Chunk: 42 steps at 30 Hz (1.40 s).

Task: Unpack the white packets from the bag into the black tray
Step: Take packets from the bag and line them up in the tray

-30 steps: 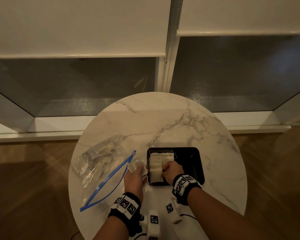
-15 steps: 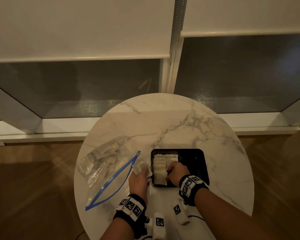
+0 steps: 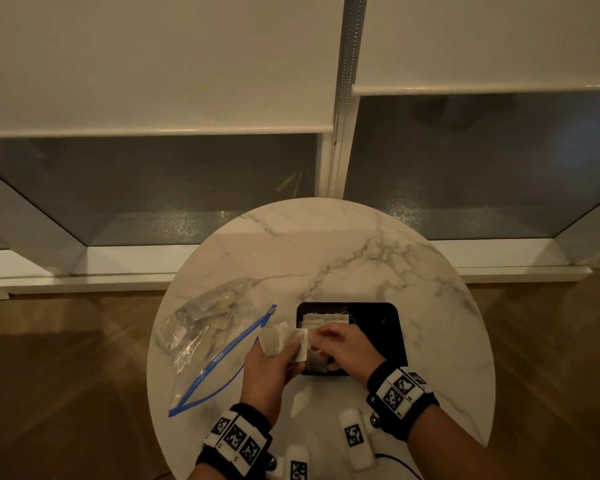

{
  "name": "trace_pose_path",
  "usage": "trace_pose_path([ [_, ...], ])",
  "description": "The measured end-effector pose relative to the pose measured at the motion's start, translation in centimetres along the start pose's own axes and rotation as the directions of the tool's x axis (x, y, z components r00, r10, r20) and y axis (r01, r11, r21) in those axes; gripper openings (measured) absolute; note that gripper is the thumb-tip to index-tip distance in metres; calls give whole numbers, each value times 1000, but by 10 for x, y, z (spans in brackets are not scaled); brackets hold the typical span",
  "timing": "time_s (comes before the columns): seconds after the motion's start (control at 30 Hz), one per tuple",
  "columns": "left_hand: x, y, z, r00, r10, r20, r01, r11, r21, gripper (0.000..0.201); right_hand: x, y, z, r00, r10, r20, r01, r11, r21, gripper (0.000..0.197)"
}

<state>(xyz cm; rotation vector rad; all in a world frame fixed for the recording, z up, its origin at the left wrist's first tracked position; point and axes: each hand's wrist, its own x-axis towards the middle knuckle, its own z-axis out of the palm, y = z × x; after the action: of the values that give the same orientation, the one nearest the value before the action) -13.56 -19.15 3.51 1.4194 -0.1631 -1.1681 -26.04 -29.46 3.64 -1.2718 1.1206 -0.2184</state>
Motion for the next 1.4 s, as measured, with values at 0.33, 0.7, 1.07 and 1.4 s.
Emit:
trace_pose_path([
  [0.33,-31,21,3,995,40,88,-35,998,-50,28,-40,-20,8,988,-139,59,121,962,245,13],
  [0.7,-41,36,2,998,-16,60,21,997,-77,31,-46,-33,16,980,-195,-25,197,965,173,9],
  [1.07,-39,31,-6,996,68,56,-68,998,-1,22,-43,-42,8,989,-131,69,112,966,234,27],
  [1.4,-14,33,-19,998,18,-55,-21,998,-51,21,-25,-42,-3,998,-59,-19,60,990,124,11],
])
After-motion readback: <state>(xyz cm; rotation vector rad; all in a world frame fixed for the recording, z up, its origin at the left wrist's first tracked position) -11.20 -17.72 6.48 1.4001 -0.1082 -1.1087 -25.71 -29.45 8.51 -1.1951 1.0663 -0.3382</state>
